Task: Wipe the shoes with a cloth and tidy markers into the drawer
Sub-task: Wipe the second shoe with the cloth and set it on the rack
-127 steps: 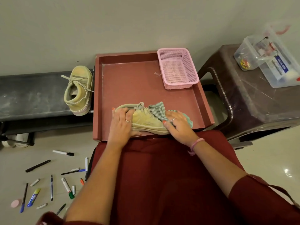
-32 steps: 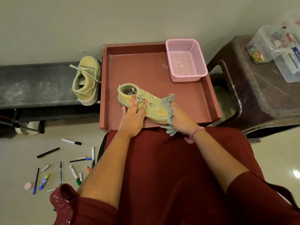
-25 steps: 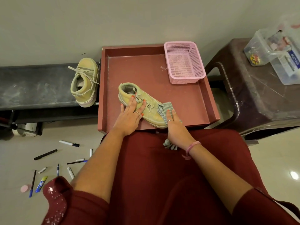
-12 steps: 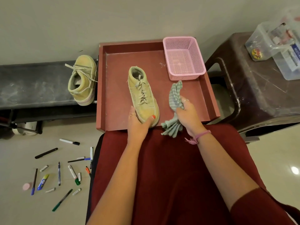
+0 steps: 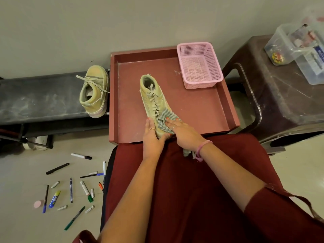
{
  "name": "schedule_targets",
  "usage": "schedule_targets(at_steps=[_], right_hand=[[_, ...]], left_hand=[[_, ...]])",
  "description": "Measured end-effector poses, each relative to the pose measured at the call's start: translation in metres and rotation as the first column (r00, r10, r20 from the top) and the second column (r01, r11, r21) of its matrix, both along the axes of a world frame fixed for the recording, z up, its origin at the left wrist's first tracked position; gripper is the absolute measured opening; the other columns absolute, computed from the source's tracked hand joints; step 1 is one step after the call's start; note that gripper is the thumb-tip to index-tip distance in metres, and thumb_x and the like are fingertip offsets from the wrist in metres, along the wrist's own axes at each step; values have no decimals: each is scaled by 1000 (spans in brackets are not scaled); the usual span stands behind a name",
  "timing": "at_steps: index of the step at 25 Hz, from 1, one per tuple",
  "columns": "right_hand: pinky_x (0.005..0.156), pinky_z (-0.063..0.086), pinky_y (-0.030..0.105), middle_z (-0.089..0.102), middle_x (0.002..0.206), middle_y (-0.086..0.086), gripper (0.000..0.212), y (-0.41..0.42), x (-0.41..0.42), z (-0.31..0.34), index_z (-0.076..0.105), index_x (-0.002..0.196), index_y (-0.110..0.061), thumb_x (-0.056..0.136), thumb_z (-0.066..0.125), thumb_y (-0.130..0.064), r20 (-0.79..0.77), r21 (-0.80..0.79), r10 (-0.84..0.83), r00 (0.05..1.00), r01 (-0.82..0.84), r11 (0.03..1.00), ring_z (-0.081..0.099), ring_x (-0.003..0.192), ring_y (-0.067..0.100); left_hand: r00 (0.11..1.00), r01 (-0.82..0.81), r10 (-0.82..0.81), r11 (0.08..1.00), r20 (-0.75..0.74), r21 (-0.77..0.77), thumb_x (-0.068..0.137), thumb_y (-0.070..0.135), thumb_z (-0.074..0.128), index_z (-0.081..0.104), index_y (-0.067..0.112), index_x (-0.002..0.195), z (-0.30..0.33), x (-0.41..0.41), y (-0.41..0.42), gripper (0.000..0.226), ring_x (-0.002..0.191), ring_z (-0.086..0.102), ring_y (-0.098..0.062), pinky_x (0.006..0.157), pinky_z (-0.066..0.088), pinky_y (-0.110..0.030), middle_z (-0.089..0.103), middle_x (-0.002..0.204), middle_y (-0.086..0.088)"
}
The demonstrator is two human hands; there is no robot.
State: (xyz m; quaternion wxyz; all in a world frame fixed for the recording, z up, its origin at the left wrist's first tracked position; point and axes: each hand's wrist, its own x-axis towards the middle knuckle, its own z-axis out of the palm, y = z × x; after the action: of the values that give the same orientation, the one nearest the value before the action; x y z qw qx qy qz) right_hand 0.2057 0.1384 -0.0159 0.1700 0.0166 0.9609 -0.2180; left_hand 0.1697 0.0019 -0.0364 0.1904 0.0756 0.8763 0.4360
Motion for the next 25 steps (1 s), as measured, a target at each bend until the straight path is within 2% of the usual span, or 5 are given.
schedule_targets(at_steps=[5, 9, 15, 19, 25], right_hand=[[83, 42, 4, 54, 137, 3, 62, 36, 6, 38, 59, 130, -14, 81, 35, 17, 178, -318, -102, 979, 155, 935, 53, 115, 13], [83, 48, 14, 64, 118, 3, 48, 59, -16, 40, 61, 126, -9, 87, 43, 13, 99, -600, -646, 757, 564, 568, 57, 110, 17], [118, 20, 32, 3, 161, 6, 80, -6, -46, 4, 10, 153, -15, 86, 44, 12, 114, -210, -261, 959, 280, 937, 14, 147, 25], [119, 16, 33, -1, 161, 9, 75, -6, -23, 0, 10, 153, -12, 91, 52, -3, 56, 76, -65, 996, 61, 995, 14, 147, 27], [111, 14, 16, 19, 158, -1, 74, 14, 5, 30, 36, 146, -17, 81, 35, 17, 250, -222, -8, 968, 65, 973, 20, 145, 16]], left_hand=[[998, 50, -50, 999, -33, -5, 88, 14, 67, 13, 4, 153, 0, -2, -4, 85, 148, 14, -18, 116, 10, -19, 17, 160, -10], [999, 45, -45, 999, -20, 4, 84, 28, 72, 15, 6, 153, 2, -5, -5, 91, 148, 13, -15, 116, 12, -20, 17, 160, -7], [998, 55, -56, 998, -23, -34, 84, 29, 72, 13, 5, 153, 1, -7, -6, 94, 147, 15, -17, 114, 13, -19, 17, 160, -9], [998, 69, -70, 996, -11, -56, 84, 30, 72, 11, 4, 152, 3, -9, -5, 96, 147, 16, -19, 117, 15, -25, 16, 160, -10], [989, 145, -144, 988, 20, -49, 78, 24, 79, -1, 1, 152, 1, -9, -7, 111, 147, 14, -23, 119, 20, -33, 8, 158, -13]])
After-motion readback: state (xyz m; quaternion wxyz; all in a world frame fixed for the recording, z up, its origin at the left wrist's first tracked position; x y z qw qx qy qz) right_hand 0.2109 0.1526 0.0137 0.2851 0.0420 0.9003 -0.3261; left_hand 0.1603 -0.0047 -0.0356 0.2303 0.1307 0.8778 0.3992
